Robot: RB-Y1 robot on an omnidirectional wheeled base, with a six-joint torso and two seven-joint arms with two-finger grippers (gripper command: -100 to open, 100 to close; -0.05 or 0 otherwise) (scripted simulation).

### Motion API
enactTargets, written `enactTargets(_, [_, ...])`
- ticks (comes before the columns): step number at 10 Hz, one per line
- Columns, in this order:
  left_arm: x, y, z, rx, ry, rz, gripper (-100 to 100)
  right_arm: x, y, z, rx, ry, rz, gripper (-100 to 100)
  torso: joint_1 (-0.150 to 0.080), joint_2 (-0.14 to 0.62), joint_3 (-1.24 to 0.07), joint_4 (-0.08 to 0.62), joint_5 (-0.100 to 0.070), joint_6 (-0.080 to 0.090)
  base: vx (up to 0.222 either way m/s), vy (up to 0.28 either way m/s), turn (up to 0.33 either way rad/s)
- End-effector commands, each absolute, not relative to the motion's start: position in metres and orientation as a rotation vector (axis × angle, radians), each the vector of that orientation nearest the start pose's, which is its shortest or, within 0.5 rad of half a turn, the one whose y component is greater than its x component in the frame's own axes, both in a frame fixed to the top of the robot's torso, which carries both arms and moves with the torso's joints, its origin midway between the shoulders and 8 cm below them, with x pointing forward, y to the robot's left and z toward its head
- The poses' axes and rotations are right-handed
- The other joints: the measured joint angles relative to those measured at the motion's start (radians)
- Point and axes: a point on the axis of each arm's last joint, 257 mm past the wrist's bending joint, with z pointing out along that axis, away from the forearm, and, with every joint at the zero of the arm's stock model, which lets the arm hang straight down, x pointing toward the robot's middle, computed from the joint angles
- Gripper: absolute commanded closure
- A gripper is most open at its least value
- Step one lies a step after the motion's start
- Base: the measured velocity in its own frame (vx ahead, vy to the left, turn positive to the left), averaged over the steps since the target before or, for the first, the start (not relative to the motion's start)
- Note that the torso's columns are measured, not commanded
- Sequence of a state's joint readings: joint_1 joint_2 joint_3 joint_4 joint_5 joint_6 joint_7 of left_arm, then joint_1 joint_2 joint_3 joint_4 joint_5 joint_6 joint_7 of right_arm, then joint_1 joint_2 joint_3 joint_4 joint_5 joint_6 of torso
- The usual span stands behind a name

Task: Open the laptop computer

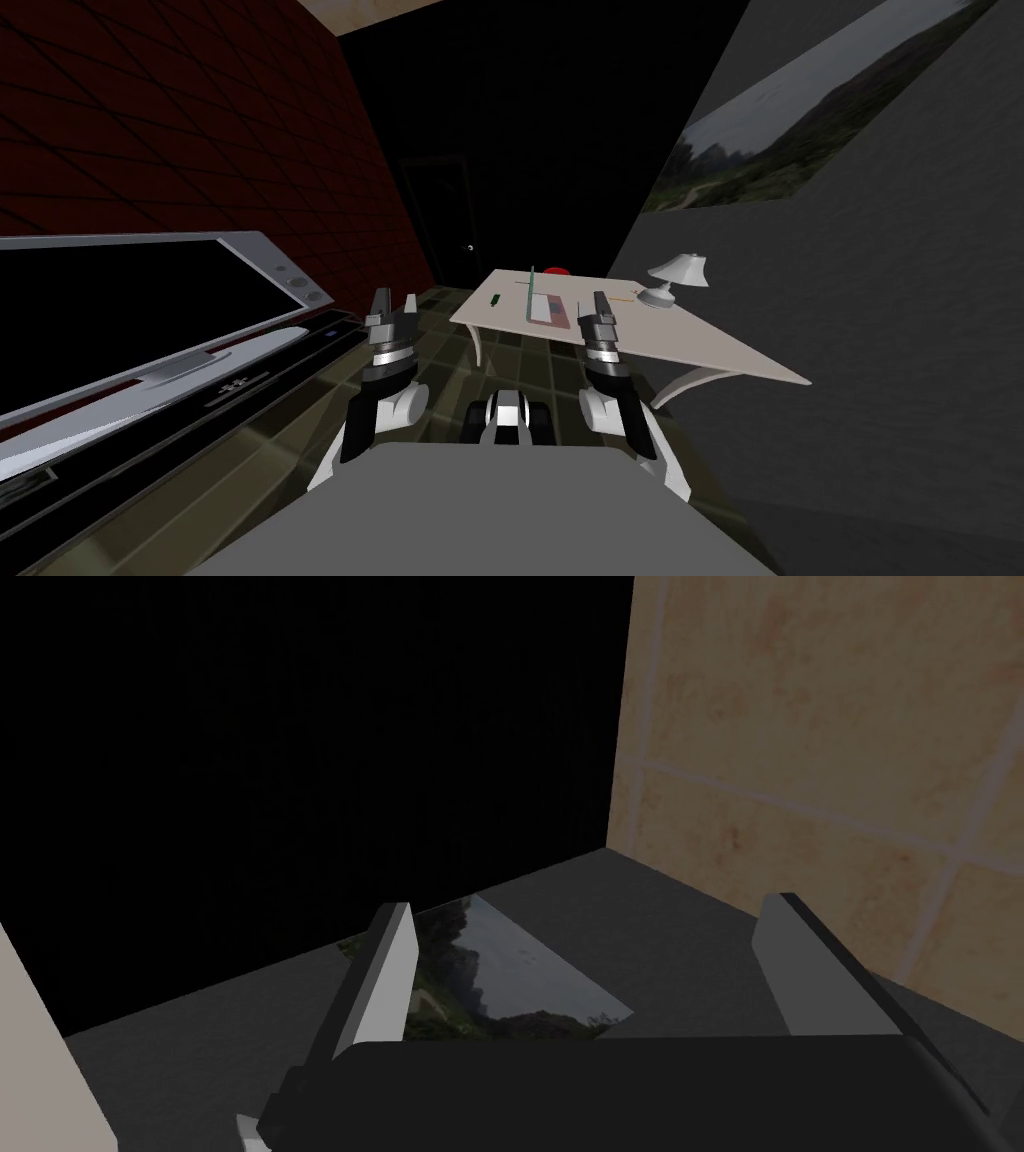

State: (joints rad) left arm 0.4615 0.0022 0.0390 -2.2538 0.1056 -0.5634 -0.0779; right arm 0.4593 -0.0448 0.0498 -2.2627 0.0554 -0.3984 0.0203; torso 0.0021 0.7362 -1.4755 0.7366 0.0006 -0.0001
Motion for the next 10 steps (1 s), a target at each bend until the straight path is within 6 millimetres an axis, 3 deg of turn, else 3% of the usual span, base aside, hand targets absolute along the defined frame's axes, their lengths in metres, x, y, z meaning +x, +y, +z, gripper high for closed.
enactTargets(1, [0.336, 0.301, 0.038, -0.633, 0.512, -1.283, 0, 0.374, -0.253, -0.009, 0.594, 0.861, 1.206, -100, -0.001, 0.001, -0.001, 0.001, 0.0, 0.0, 0.051, 0.077, -0.011])
enactTargets(5, [0.336, 0.301, 0.038, -0.633, 0.512, -1.283, 0, 0.379, -0.267, -0.043, 0.493, 1.048, 1.019, -100, 0.0, 0.002, 0.0, 0.002, 0.0, 0.0, 0.047, 0.112, -0.012])
enactTargets(10, [0.336, 0.301, 0.038, -0.633, 0.512, -1.283, 0, 0.38, -0.304, -0.087, 0.362, 1.254, 0.727, -100, -0.002, 0.001, -0.001, 0.001, 0.0, 0.0, 0.063, 0.143, -0.015])
